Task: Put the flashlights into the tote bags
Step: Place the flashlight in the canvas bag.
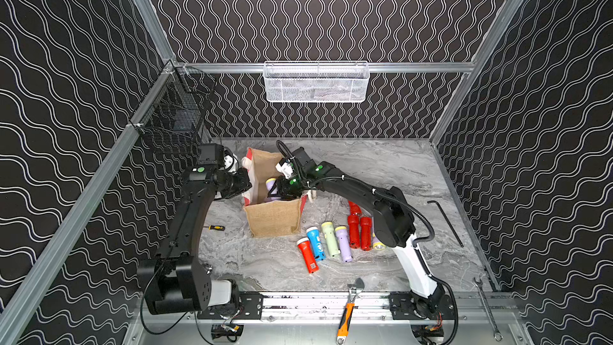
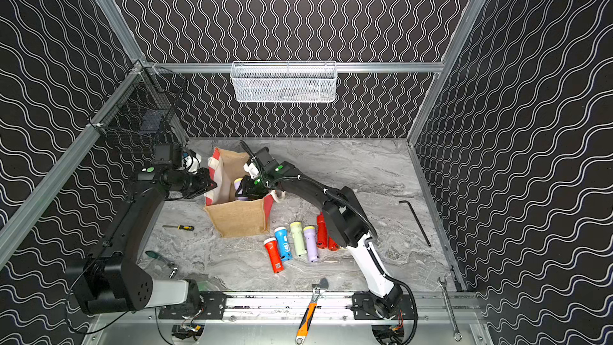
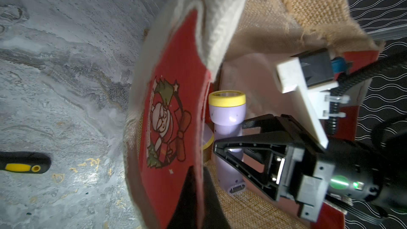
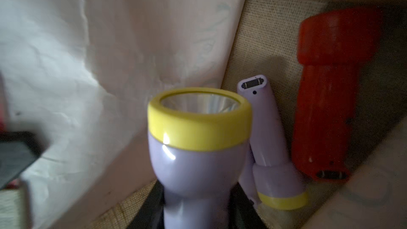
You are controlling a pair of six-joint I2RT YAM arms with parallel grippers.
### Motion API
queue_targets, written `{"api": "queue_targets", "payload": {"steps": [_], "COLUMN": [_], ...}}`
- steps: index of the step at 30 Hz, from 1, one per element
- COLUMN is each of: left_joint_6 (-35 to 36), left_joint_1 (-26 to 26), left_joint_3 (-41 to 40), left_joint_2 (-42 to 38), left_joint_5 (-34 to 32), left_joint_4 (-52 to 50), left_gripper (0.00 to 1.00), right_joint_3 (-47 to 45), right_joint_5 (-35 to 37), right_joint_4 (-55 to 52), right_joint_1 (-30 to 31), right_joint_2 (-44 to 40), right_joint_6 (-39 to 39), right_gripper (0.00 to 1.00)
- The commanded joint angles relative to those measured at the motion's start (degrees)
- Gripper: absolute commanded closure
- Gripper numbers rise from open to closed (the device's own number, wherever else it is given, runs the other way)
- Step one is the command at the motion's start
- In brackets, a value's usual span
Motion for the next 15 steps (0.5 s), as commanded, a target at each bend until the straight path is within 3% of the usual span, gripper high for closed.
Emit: {"api": "queue_targets", "payload": {"steps": [1, 15], "left_joint_6": [-0.3, -0.5], "left_joint_1": [-0.1, 0.0], "left_joint_3": [-0.2, -1.2], "left_joint_2": [-0.4, -0.9], "left_joint_5": [-0.7, 0.5], "left_joint_4": [1.5, 2.4], "left_gripper": [1.0, 1.0], "right_joint_3": [1.1, 2.0], "right_joint_5": [0.8, 6.7], "right_joint_4": [-4.8, -10.7], "right_joint_1": [-0.1, -0.1], "right_joint_2": [1.9, 5.7], "right_joint_6": [-3.4, -5.8], "right_gripper": [0.66, 0.61]}}
